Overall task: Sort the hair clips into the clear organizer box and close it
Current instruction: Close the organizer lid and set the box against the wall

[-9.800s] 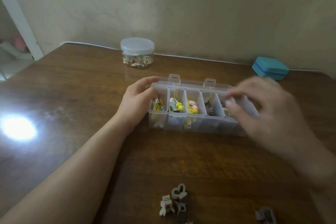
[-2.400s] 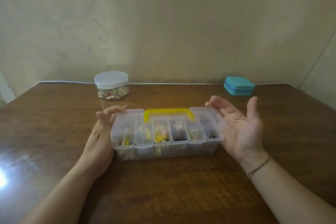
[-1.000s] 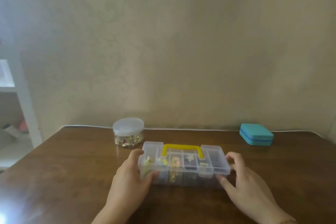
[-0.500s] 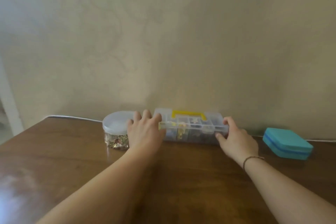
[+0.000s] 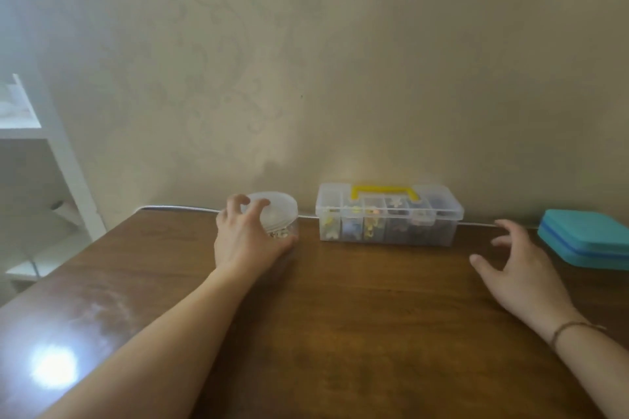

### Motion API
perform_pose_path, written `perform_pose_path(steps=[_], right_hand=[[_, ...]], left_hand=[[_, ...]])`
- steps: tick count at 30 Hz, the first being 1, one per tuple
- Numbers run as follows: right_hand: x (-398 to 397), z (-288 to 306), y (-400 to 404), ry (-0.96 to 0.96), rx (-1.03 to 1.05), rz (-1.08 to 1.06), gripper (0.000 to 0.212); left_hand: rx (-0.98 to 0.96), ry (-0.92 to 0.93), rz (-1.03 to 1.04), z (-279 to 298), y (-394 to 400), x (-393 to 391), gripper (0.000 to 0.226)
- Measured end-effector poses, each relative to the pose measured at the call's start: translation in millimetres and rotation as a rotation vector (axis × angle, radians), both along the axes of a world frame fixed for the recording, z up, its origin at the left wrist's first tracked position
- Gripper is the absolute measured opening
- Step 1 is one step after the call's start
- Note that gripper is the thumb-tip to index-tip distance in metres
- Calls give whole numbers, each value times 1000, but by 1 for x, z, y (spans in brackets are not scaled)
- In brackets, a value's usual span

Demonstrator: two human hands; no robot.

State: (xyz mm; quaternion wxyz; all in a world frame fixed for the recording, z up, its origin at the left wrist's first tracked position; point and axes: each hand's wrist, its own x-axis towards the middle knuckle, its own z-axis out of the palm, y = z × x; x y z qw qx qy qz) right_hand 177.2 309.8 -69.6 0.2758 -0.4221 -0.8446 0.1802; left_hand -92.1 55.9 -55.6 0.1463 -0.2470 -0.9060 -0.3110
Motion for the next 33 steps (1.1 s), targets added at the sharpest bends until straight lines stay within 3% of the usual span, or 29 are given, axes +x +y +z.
perform_pose_path(steps=[4, 10, 13, 19, 23, 25, 27, 29, 31, 33], right_hand=[[-2, 4, -3, 8, 18, -26, 63], [1, 6, -6, 16, 18, -9, 58], [3, 6, -4, 8, 2, 0, 58], [3, 1, 1, 24, 73, 17, 43], [4, 3, 2, 3, 74, 43, 37], [4, 3, 1, 2, 76, 52, 37], [5, 3, 1, 32, 75, 47, 36], [6, 3, 2, 69, 49, 33, 31], [8, 3, 4, 114, -2, 20, 26], [11, 7, 10, 189, -7, -2, 20]], left_hand=[[161, 73, -19, 8, -16, 10, 76], [296, 232, -194, 76, 22, 30, 73], [258, 224, -306, 88, 62, 42, 75], [-2, 159, -364, 63, 107, 45, 81], [-25, 160, -371, 59, 104, 41, 103], [65, 179, -339, 46, 93, 48, 109], [241, 184, -304, 28, 75, 67, 91], [267, 267, -365, 5, 50, 94, 61], [13, 327, -574, -11, 31, 126, 32], [-250, 327, -718, -20, 22, 152, 30]])
